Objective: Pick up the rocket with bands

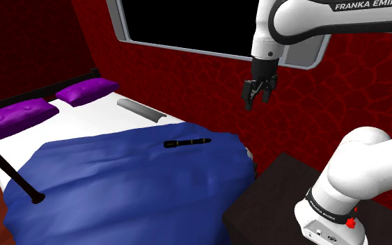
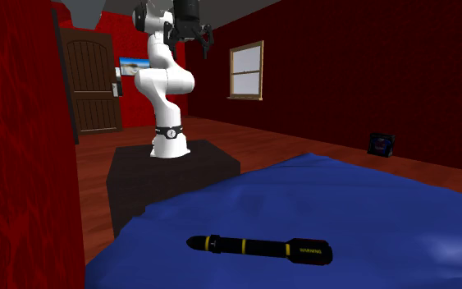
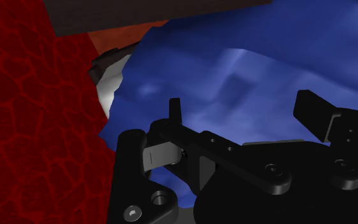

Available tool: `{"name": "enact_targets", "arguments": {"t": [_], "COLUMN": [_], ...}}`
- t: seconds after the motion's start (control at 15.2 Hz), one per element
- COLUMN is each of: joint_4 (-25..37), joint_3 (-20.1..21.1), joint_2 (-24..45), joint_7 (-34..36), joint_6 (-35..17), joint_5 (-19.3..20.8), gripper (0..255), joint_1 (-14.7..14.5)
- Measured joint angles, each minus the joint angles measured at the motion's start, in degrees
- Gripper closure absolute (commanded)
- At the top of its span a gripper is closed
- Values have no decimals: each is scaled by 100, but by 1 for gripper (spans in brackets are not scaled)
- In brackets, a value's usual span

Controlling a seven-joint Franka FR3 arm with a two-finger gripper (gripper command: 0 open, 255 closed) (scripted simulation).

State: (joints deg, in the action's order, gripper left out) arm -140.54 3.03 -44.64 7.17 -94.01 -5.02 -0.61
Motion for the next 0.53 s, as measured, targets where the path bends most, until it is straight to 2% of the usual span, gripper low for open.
{"name": "enact_targets", "arguments": {"t": [0.2,0.53], "joint_4": [-46,-166], "joint_3": [-55,-264], "joint_2": [188,990], "joint_7": [-197,-965], "joint_6": [-230,-1166], "joint_5": [65,295], "gripper": [0,0], "joint_1": [-21,-98]}}
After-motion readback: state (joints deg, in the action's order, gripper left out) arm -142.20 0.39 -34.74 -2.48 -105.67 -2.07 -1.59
